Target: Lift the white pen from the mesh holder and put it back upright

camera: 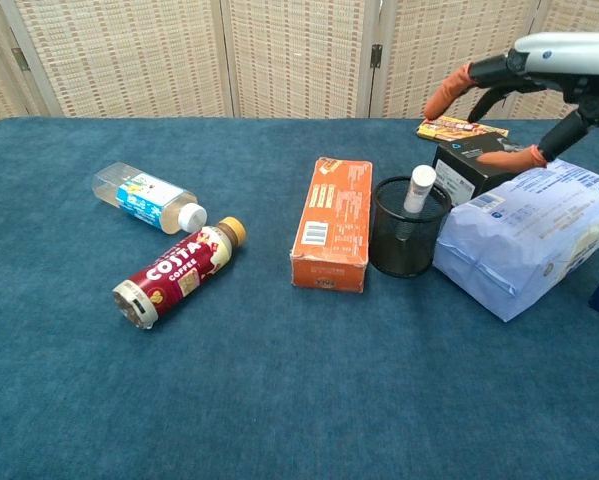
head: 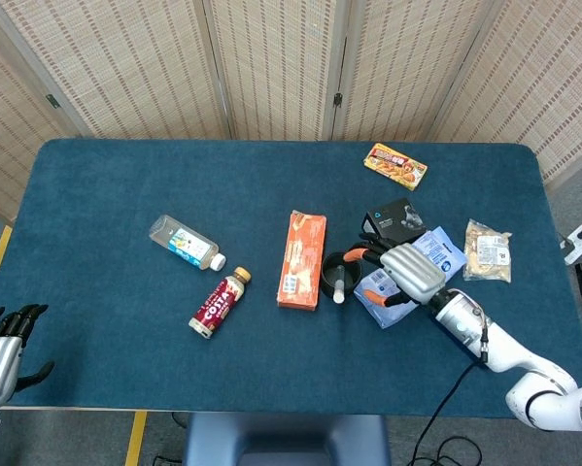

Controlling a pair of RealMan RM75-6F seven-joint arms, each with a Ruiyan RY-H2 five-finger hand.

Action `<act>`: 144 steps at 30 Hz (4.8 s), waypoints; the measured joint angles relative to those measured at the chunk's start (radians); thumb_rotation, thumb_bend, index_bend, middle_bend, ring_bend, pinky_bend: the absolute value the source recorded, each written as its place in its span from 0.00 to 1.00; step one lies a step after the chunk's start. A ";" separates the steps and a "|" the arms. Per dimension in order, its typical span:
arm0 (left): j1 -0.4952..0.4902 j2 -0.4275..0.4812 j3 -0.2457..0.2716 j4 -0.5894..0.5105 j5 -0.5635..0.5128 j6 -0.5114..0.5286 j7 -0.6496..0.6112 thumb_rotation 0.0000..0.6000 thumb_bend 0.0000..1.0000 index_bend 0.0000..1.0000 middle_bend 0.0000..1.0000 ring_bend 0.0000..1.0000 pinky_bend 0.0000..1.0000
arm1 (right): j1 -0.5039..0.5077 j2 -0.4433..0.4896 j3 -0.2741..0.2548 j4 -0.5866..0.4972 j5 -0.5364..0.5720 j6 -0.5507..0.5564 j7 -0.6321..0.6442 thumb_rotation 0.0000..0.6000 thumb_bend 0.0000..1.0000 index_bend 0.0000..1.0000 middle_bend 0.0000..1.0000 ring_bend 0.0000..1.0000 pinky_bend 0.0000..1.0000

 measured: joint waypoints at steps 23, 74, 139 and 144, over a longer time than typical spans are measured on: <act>0.003 0.009 -0.001 -0.014 -0.002 0.002 0.007 1.00 0.25 0.18 0.19 0.20 0.12 | 0.022 -0.200 -0.019 0.166 -0.010 -0.004 -0.228 1.00 0.31 0.33 0.22 0.07 0.19; 0.001 0.011 -0.003 -0.014 -0.003 -0.002 0.000 1.00 0.25 0.18 0.19 0.20 0.12 | -0.008 -0.287 0.052 0.254 0.047 0.186 0.029 1.00 0.35 0.70 0.50 0.23 0.20; -0.016 -0.001 -0.001 -0.020 0.029 0.000 0.010 1.00 0.25 0.18 0.19 0.19 0.12 | -0.157 0.011 0.124 -0.093 0.246 0.182 -0.426 1.00 0.35 0.70 0.52 0.28 0.22; -0.011 -0.016 -0.018 -0.008 0.020 0.030 0.028 1.00 0.25 0.18 0.18 0.19 0.12 | -0.167 0.016 0.132 -0.129 0.258 0.168 -0.323 1.00 0.35 0.70 0.52 0.28 0.22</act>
